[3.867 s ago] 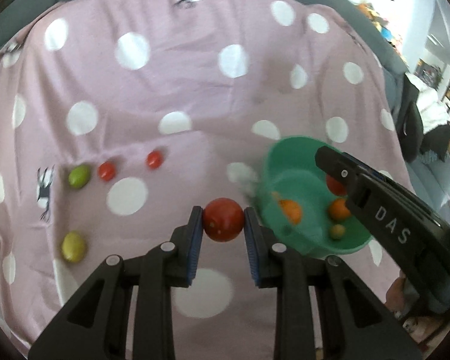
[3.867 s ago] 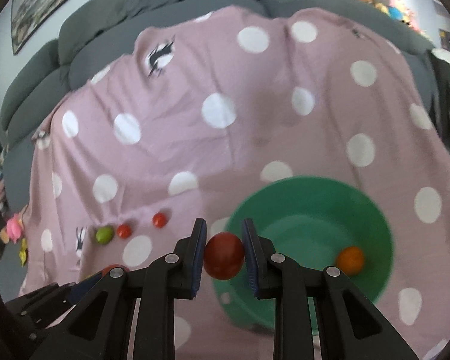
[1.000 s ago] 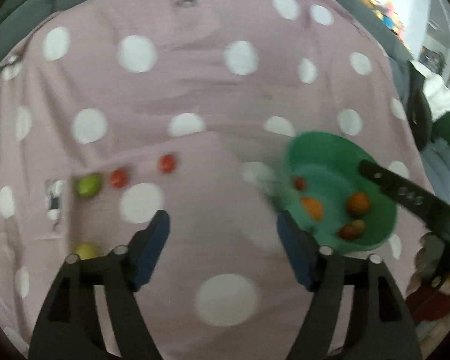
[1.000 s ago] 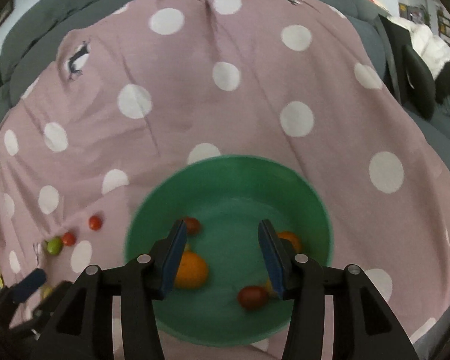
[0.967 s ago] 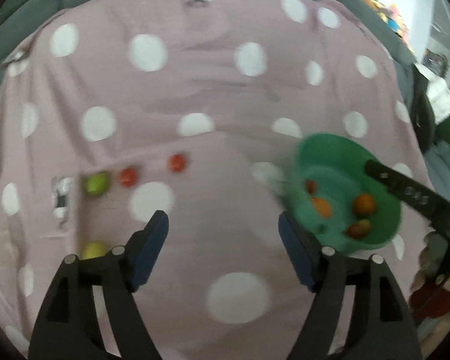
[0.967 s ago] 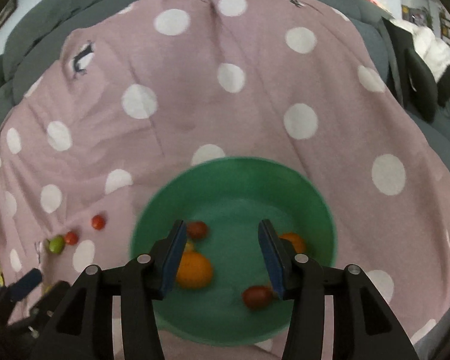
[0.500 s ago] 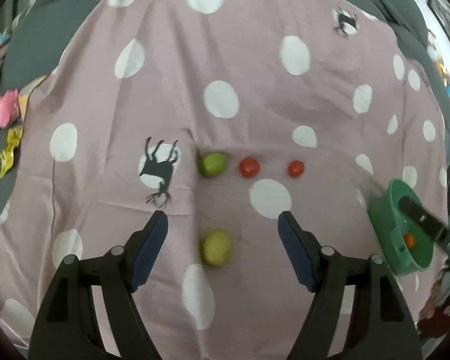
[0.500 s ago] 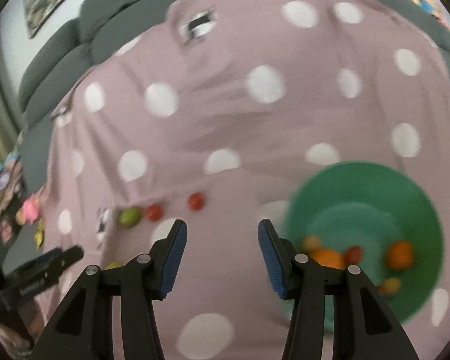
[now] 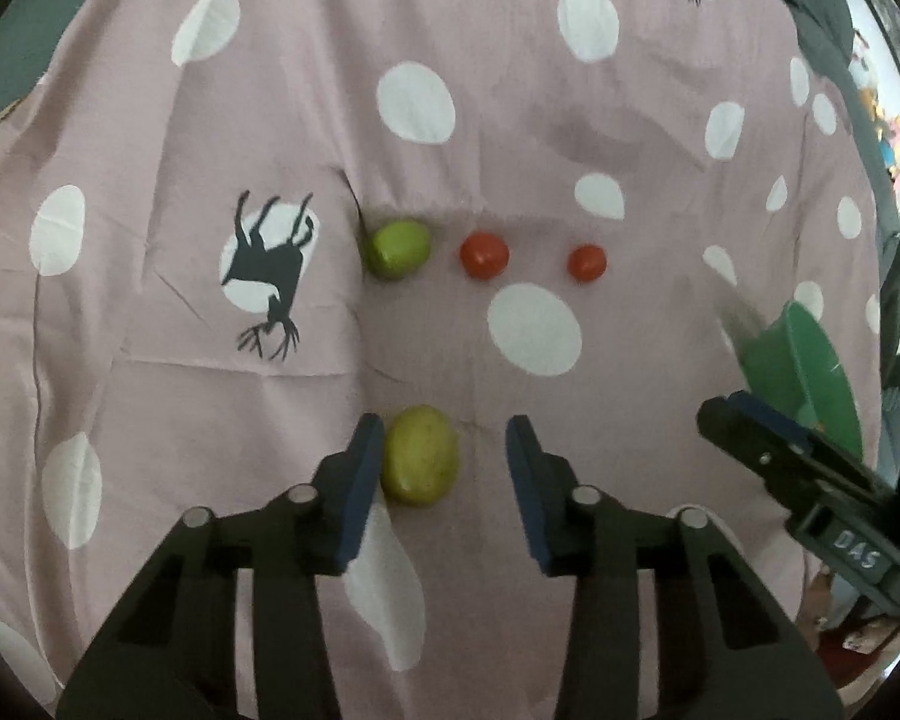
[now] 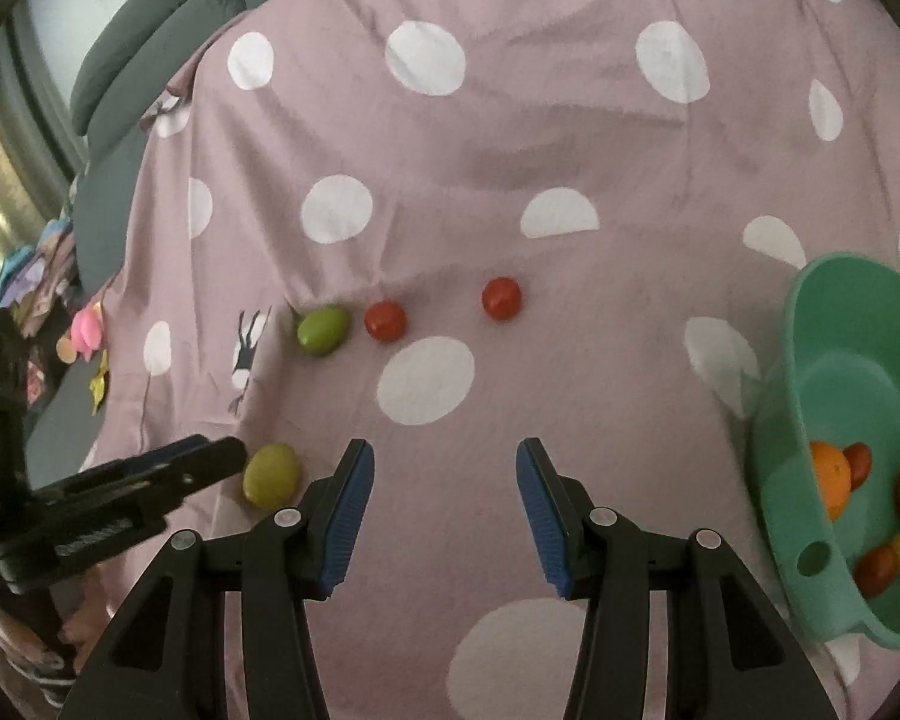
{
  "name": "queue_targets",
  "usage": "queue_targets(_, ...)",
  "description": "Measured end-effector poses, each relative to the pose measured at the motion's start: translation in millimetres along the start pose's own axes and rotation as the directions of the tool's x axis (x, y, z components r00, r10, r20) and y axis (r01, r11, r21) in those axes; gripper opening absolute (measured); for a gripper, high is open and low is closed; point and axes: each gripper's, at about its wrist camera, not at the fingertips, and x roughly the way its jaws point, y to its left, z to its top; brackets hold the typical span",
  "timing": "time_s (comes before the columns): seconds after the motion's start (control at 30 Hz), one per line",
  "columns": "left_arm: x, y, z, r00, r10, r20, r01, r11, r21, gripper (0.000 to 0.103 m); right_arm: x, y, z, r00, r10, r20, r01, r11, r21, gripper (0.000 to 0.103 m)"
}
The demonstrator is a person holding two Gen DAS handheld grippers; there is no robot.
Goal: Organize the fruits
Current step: 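Close the left tool on the yellow-green fruit while the right tool moves toward the green fruit, then lift the yellow-green fruit with the left tool while the right tool grasps the green fruit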
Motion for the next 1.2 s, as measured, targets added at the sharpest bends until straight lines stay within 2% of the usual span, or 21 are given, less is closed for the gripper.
queue_targets(0.07,5.6,0.2,-0.7,1.0,0.005,-0.019,-0.005,1.0,0.002,0.03,-0.4,-1.6,0.4,1.0,0.003,0.0,-0.003,1.0,0.007,0.05)
queue_targets(0.27,21.1,5.7,0.0,0.997,0.016,-0.08,-0.017,1.0,-0.02,0.031,1.2,-3.9,1.4,1.0,-0.005,-0.005,0.005,1.0,0.018,0.05)
queue_targets(0.47,27.9,4.4,0.3,0.996,0.021,-0.083,-0.022,1.0,-0.018,0.032,2.2,-3.9,1.4,1.0,0.001,-0.011,-0.001,1.0,0.019,0.05)
queue_targets(0.63,30.3,7.8,0.7,0.995,-0.038,-0.093,0.033,0.998,-0.052,0.038,1.7,-4.1,0.6,1.0,0.005,-0.012,-0.005,1.0,0.016,0.05)
queue_targets(0.8,31.8,4.2,0.7,0.997,-0.011,-0.082,0.008,0.999,-0.035,0.04,3.4,-4.1,-0.9,1.0,-0.005,-0.016,0.005,1.0,0.017,0.05)
queue_targets(1.0,39.3,-15.2,-4.0,0.996,0.072,-0.061,-0.067,0.995,0.077,0.048,8.2,-1.4,-2.4,0.999,-0.02,-0.033,0.02,1.0,0.008,0.05)
queue_targets(1.03,42.6,-16.8,-4.9,0.995,0.069,-0.072,-0.064,0.995,0.081,0.047,8.7,-1.1,-2.5,0.999,-0.021,-0.035,0.021,1.0,0.006,0.05)
queue_targets(1.07,51.8,-15.1,-6.4,0.991,0.049,-0.124,-0.042,0.998,0.057,0.044,9.2,-0.7,-2.6,0.999,-0.022,-0.036,0.022,1.0,0.004,0.05)
queue_targets(1.1,55.8,-15.4,-7.2,0.991,0.035,-0.131,-0.029,0.998,0.049,0.036,9.6,-0.2,-2.7,0.999,-0.023,-0.037,0.023,1.0,0.001,0.05)
queue_targets(1.2,57.6,-16.8,-8.5,0.991,0.062,-0.122,-0.055,0.997,0.056,0.034,9.9,-0.7,-2.7,0.999,-0.027,-0.035,0.027,1.0,0.002,0.05)
